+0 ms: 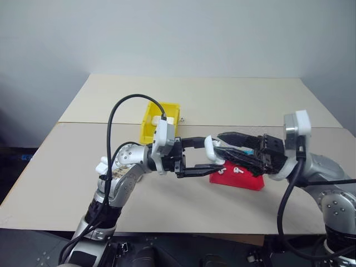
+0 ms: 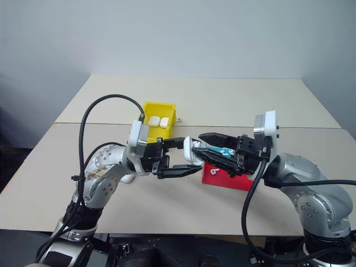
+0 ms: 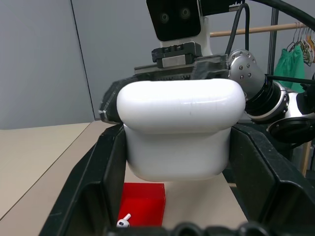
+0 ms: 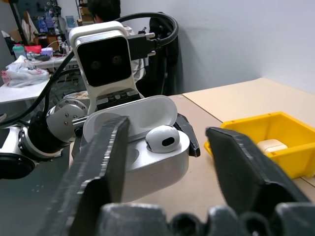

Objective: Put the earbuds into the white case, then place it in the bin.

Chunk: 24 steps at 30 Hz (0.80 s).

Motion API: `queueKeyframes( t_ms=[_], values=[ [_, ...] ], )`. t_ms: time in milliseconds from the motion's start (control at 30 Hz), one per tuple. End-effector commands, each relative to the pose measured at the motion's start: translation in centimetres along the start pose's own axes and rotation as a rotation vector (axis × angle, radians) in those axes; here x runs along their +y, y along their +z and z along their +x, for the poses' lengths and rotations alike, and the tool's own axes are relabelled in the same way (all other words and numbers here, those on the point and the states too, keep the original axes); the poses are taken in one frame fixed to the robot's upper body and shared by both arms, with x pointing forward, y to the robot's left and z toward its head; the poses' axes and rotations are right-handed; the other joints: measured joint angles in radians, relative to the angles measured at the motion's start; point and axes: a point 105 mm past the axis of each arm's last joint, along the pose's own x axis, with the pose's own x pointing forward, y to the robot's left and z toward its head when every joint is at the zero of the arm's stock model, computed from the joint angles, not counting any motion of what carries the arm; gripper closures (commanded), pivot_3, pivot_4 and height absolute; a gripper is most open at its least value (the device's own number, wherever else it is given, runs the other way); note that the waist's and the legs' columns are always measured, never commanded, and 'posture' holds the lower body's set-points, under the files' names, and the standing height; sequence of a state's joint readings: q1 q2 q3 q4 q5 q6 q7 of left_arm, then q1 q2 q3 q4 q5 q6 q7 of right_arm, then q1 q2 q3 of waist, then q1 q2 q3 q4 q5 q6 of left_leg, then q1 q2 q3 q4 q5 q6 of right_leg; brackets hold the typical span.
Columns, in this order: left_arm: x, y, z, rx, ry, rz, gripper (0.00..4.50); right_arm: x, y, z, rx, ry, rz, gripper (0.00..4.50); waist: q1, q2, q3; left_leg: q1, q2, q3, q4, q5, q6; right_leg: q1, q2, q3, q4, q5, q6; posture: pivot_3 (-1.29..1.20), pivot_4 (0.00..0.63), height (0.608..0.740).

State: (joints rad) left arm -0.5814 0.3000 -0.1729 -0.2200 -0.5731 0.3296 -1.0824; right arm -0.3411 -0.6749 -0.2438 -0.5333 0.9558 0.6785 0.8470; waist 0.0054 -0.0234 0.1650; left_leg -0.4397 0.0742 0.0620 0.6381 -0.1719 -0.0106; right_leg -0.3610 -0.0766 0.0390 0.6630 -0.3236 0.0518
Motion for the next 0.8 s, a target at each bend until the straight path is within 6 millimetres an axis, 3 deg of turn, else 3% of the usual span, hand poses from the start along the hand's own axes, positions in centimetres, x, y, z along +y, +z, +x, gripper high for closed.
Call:
queueKeyframes(
  t_ms=[33,200,367,433,600,800],
  values=[
    [0.0,1.8,0.4,-0.055,-0.009,0.075,1.7,0.1,0.3,0.0,0.0,0.014,-0.027,1.25,0.0,0.0,0.0,0.0,0.0,0.0,0.0,0.0,0.0,0.0,0.0,0.0,0.0,0.0,0.0,0.0,0.15,0.74],
    [0.2,1.7,0.1,-0.048,0.007,0.082,1.7,-1.1,1.5,-0.7,-0.03,-0.036,-0.046,1.25,0.0,0.0,0.0,0.0,0.0,0.0,0.0,0.0,0.0,0.0,0.0,0.0,0.0,0.0,0.0,0.0,0.15,0.74],
    [0.4,1.5,-0.8,-0.016,0.035,0.089,1.7,-3.6,3.6,-1.4,0.022,-0.122,-0.157,1.25,-0.004,0.0,0.0,0.0,0.0,0.0,0.0,0.0,0.0,-0.001,0.0,0.0,0.0,0.0,0.0,0.0,0.15,0.74],
    [0.3,1.4,-1.2,-0.003,0.049,0.091,1.7,-5.2,3.7,-1.2,0.172,-0.161,-0.265,1.25,-0.006,0.001,0.0,0.0,0.0,0.0,-0.001,0.0,0.0,-0.001,0.0,0.0,0.0,0.0,0.0,0.0,0.15,0.74],
    [0.2,1.2,-1.3,-0.005,0.07,0.09,1.7,-9.5,-0.8,-1.6,0.706,-0.108,-0.608,1.25,-0.009,0.002,0.001,0.0,0.0,0.002,-0.002,0.0,0.0,-0.004,0.0,0.002,0.0,0.0,0.0,0.0,0.15,0.74],
    [0.1,1.2,-1.0,-0.021,0.08,0.09,1.7,-14.0,-4.2,-1.2,1.029,0.005,-0.7,1.25,-0.021,0.002,0.001,-0.002,0.0,0.004,-0.002,0.0,0.0,-0.008,0.0,0.004,0.001,0.0,0.0,0.0,0.15,0.74]
  ],
)
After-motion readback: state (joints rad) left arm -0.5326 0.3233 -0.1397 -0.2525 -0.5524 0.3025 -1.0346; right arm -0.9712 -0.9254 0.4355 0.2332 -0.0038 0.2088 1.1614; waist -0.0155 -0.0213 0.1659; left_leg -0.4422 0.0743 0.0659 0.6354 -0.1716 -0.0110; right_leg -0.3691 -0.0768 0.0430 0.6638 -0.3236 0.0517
